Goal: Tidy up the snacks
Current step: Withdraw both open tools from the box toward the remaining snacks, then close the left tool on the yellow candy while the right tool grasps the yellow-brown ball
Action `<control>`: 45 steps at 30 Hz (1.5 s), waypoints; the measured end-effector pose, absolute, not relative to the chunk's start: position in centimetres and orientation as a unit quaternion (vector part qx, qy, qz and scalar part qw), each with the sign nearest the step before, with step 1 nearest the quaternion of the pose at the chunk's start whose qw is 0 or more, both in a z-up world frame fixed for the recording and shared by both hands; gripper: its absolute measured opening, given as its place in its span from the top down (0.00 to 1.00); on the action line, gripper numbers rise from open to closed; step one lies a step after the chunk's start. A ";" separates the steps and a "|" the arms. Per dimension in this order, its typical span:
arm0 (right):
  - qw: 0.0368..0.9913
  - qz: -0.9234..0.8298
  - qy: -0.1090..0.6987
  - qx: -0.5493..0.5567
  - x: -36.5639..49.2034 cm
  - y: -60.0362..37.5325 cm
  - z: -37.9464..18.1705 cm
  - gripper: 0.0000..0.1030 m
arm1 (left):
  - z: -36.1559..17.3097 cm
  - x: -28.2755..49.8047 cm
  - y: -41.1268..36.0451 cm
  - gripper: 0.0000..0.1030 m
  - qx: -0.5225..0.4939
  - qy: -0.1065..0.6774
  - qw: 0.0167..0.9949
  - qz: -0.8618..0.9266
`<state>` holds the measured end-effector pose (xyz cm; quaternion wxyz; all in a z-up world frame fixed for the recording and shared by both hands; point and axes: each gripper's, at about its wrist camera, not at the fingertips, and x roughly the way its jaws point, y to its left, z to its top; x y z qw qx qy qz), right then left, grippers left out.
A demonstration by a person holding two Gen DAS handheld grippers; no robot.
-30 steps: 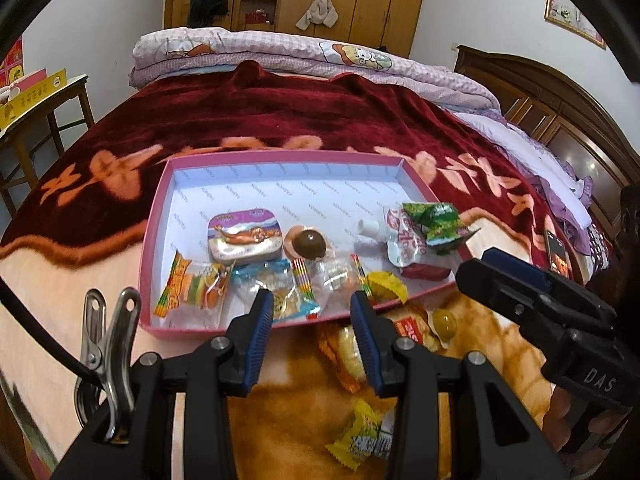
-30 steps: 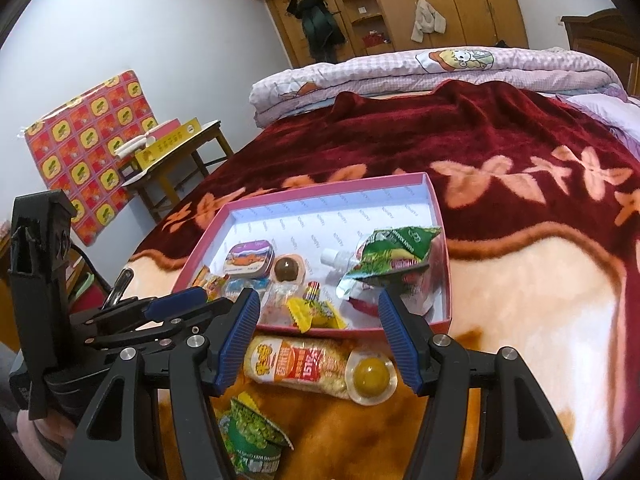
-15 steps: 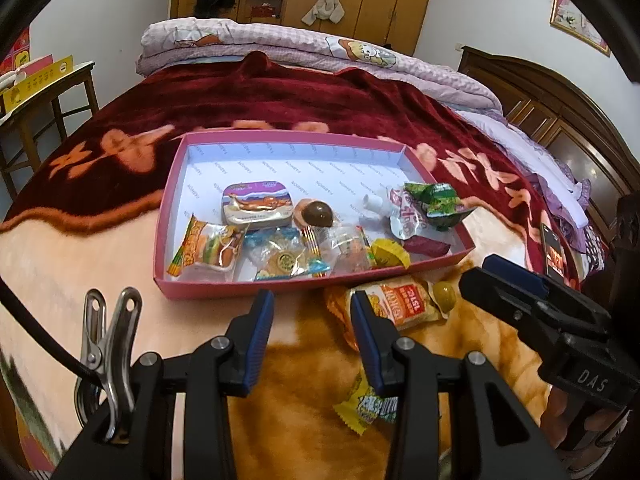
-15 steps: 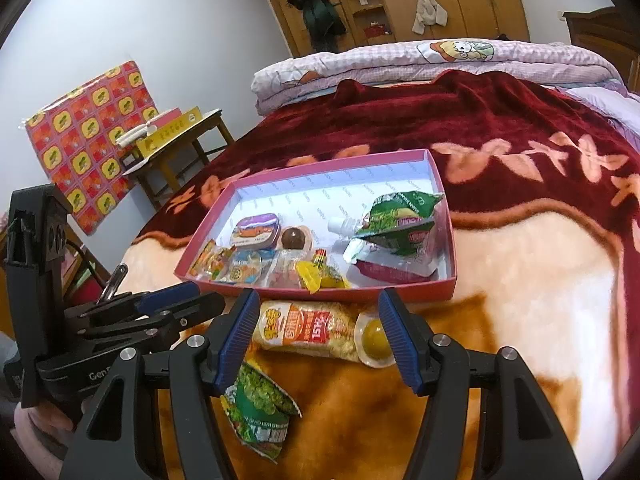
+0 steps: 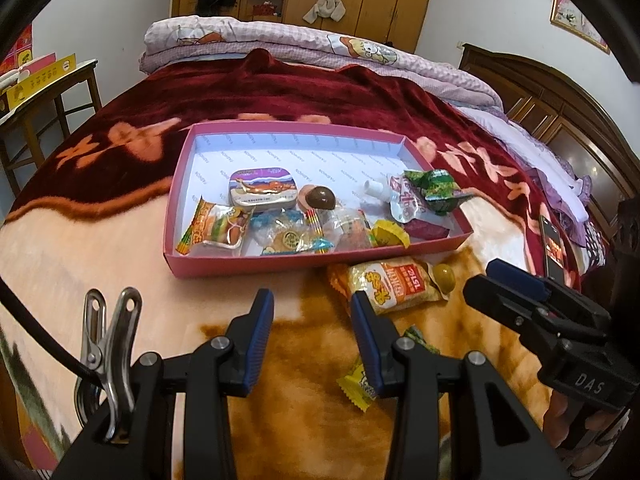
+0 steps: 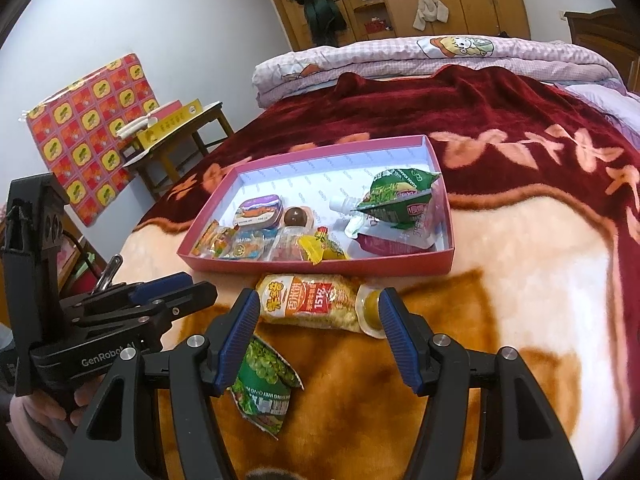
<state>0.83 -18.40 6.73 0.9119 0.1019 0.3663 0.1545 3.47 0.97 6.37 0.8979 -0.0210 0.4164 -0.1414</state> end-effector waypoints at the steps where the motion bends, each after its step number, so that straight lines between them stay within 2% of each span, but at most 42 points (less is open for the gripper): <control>1: 0.912 0.155 0.367 0.102 0.7 -18.4 6.6 0.39 | 6.3 3.3 1.1 0.59 -0.021 0.417 0.898 -0.141; 26: 0.897 0.148 0.406 0.096 0.0 -18.8 3.6 0.39 | 4.9 2.9 1.5 0.59 -0.018 0.436 0.890 -0.131; 39: 0.900 0.128 0.403 0.102 3.0 -19.6 2.9 0.39 | 4.3 3.0 1.4 0.59 -0.019 0.442 0.887 -0.130; 45: 0.896 0.127 0.410 0.112 4.0 -20.1 2.2 0.53 | 4.1 3.1 1.1 0.59 -0.018 0.445 0.886 -0.132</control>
